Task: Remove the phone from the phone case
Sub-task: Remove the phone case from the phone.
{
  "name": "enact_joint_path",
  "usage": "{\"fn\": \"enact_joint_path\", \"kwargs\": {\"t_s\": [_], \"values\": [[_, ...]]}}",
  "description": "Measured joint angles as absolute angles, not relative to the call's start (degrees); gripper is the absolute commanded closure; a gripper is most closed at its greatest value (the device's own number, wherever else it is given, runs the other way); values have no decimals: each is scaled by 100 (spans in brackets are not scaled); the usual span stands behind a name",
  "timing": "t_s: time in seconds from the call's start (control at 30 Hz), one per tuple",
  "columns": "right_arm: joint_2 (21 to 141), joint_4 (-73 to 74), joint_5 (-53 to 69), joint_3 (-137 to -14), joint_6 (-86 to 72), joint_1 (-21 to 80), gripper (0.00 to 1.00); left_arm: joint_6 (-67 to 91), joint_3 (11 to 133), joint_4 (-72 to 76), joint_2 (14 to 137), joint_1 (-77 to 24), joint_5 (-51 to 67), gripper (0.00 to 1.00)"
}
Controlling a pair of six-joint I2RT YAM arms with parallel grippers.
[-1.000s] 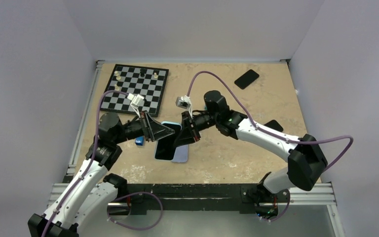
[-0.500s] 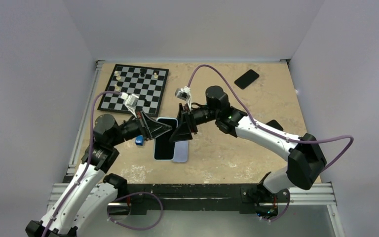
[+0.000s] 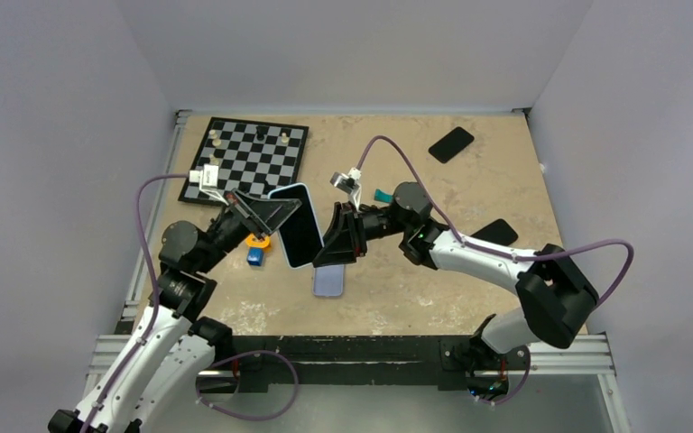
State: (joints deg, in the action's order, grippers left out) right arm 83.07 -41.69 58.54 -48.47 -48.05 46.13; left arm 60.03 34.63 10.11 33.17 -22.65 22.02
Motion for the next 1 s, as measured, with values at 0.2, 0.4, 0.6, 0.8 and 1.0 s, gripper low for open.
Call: {"fn": "enact_joint_path", "kwargs": {"t_s": [0.2, 0.4, 0.6, 0.8, 1.0], "values": [[8370, -5116, 6152, -4740, -5266, 4602, 93, 6407, 3361, 1527, 3444, -2276, 2263, 100], [8466, -5669, 6261, -4703, -5651, 4624, 100, 6508, 3288, 1708, 3275, -2290, 2362, 100], [8379, -6136, 6211, -4401, -5581, 4668, 100, 7096, 3205, 1673, 3389, -2265, 2589, 100], [7815, -5568, 5948, -4136, -4895, 4799, 100, 8423, 2598, 2757, 3723, -2246, 2840, 100], [7762, -4895, 6143, -4644, -4248, 4840, 100, 9133, 2349, 3642, 3841, -2137, 2851, 100]]}}
